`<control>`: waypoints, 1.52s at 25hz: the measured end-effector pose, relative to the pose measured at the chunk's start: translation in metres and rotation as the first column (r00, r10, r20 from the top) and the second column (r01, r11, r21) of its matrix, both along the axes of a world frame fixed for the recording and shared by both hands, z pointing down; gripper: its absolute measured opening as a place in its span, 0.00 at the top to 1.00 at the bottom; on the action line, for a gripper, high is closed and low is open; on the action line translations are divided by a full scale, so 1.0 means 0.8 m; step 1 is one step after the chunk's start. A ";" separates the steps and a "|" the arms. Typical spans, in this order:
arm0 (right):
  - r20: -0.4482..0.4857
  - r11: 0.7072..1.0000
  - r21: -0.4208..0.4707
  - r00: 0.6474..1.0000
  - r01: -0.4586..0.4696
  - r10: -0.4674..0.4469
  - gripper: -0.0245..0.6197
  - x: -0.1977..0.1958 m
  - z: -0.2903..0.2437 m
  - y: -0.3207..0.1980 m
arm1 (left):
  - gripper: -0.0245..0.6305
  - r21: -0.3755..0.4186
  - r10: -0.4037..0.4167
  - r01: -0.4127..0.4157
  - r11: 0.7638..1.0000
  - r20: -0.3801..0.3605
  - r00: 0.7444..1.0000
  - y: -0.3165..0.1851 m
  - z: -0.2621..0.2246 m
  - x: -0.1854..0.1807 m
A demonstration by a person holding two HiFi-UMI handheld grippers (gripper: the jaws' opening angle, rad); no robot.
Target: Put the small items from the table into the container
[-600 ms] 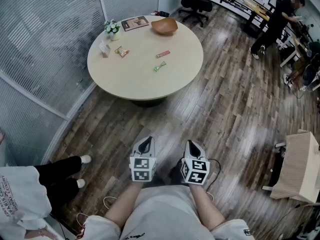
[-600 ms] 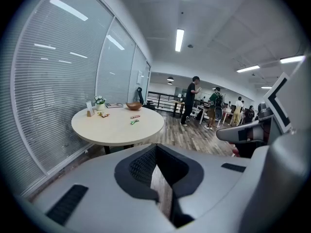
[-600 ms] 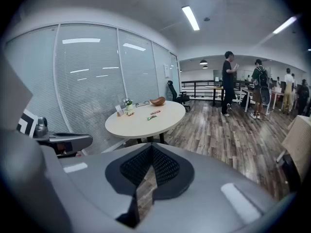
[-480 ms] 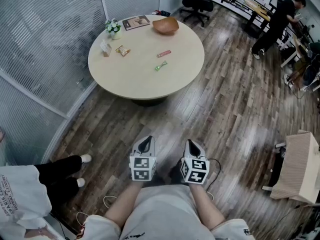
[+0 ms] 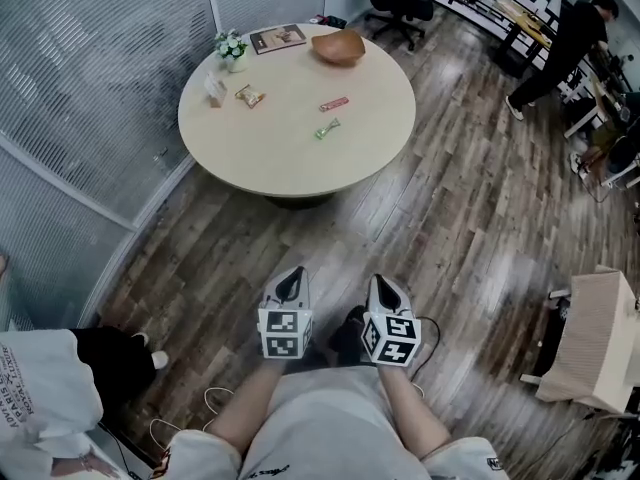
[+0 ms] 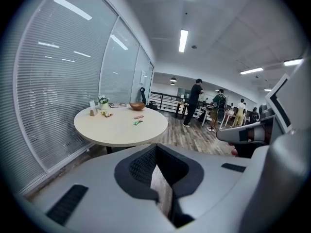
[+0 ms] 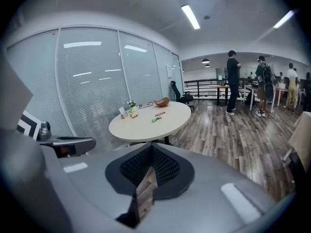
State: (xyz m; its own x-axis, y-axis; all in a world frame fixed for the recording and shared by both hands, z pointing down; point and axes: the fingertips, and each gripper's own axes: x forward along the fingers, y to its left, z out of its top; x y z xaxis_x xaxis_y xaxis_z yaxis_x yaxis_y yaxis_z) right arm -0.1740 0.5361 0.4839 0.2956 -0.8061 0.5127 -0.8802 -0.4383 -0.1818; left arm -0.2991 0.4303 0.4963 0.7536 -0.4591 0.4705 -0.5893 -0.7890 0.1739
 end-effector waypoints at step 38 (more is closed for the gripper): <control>0.069 0.976 -0.026 0.974 0.217 -0.215 0.96 0.257 0.032 -0.424 | 0.95 0.002 -0.119 0.119 0.993 0.075 0.990 -0.378 0.018 0.254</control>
